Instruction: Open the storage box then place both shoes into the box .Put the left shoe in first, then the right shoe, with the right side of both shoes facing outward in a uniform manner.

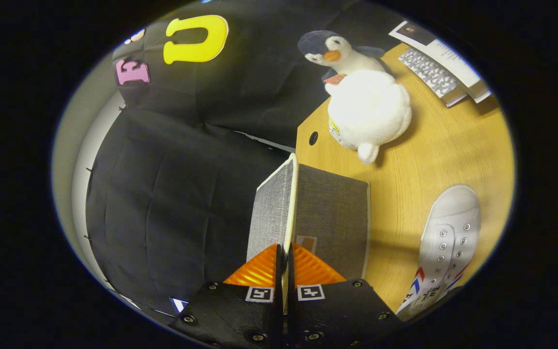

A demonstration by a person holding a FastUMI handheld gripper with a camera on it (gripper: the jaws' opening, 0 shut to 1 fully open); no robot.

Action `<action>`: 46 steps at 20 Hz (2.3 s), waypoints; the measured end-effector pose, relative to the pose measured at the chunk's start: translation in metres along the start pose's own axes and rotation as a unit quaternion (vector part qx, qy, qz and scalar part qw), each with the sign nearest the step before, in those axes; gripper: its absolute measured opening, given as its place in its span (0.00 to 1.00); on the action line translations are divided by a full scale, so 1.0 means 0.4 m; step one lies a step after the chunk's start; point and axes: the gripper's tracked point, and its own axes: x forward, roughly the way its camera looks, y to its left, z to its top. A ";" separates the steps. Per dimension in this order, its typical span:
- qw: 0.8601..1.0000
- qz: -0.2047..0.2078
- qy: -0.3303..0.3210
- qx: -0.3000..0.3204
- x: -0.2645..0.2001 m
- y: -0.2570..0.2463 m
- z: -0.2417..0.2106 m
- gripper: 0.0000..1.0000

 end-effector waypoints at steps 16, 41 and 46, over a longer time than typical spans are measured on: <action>0.984 0.011 -0.005 -0.180 0.115 0.500 0.063 0.06; 0.964 -0.050 0.051 -0.256 0.339 0.574 -0.021 0.92; 0.963 -0.084 0.039 -0.252 0.198 0.482 0.021 0.92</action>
